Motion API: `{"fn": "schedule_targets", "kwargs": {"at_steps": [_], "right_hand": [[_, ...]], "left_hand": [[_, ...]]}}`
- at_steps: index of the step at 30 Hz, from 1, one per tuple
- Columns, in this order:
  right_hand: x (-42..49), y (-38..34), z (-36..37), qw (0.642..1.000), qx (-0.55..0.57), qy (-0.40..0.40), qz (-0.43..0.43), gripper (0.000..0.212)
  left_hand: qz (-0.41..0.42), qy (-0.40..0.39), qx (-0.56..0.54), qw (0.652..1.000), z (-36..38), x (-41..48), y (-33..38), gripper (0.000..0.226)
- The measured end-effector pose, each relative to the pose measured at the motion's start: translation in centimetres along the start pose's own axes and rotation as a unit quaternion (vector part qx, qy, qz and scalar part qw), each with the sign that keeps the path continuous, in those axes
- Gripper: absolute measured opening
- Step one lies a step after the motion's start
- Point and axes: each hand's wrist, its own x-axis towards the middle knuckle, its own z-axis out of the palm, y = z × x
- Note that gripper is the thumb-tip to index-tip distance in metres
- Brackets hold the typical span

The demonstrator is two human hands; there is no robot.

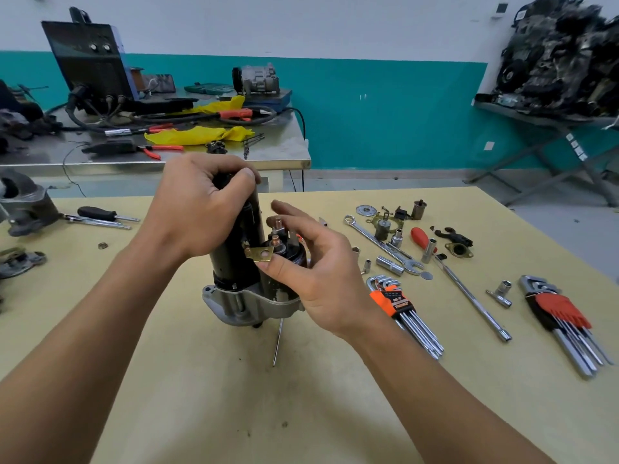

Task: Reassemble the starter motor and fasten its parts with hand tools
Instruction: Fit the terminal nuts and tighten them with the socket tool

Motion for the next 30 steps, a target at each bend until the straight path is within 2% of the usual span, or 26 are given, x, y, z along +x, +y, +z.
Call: {"fn": "schedule_targets", "kwargs": {"at_steps": [2, 4, 6, 8, 11, 14, 17, 19, 21, 23, 25, 27, 30], "right_hand": [[-0.1, 0.1, 0.1, 0.999, 0.035, 0.036, -0.002, 0.048], [-0.2, 0.3, 0.0, 0.997, 0.045, 0.055, 0.005, 0.058], [-0.2, 0.2, -0.2, 1.0, 0.008, 0.023, 0.008, 0.065], [0.0, -0.1, -0.2, 1.0, -0.003, 0.006, 0.008, 0.058], [-0.4, 0.2, -0.2, 0.998, 0.046, 0.046, 0.008, 0.049], [-0.3, 0.5, -0.7, 0.998, 0.046, 0.045, 0.019, 0.06], [-0.1, 0.4, -0.6, 0.999, 0.018, 0.022, 0.014, 0.056], [0.0, 0.9, -0.3, 0.997, 0.032, 0.068, 0.008, 0.049], [0.2, 1.1, -0.3, 0.995, 0.048, 0.088, 0.014, 0.054], [0.5, 0.7, -0.4, 0.998, 0.025, 0.046, 0.027, 0.062], [0.7, 0.4, -0.4, 1.0, 0.008, 0.01, 0.02, 0.058], [0.5, 0.2, -0.4, 0.999, 0.011, 0.032, 0.012, 0.056], [0.4, -0.1, -2.8, 0.999, 0.001, 0.048, 0.004, 0.066]], "left_hand": [[-0.002, 0.014, -0.013, 1.0, 0.3, -0.2, -0.1, 0.026], [-0.011, 0.04, -0.031, 0.999, 0.6, -0.4, -0.3, 0.025], [-0.018, 0.069, -0.052, 0.996, 0.9, -0.5, -0.8, 0.029], [-0.024, 0.083, -0.079, 0.993, 1.4, -1.0, -1.5, 0.036], [-0.072, 0.05, -0.232, 0.969, 2.8, -2.6, -3.0, 0.047], [-0.101, 0.011, -0.334, 0.937, 3.9, -3.9, -4.3, 0.07], [-0.076, 0.013, -0.339, 0.938, 4.0, -3.7, -4.6, 0.067], [-0.07, 0.03, -0.336, 0.939, 4.1, -3.6, -4.7, 0.065], [-0.071, 0.044, -0.331, 0.94, 4.2, -3.7, -4.7, 0.066], [-0.072, 0.051, -0.331, 0.939, 4.1, -3.8, -4.8, 0.067], [-0.072, 0.052, -0.331, 0.94, 4.1, -3.7, -4.8, 0.069], [-0.061, 0.05, -0.325, 0.943, 4.2, -3.7, -4.6, 0.07], [-0.041, 0.058, -0.309, 0.948, 4.4, -3.9, -4.4, 0.062]]}}
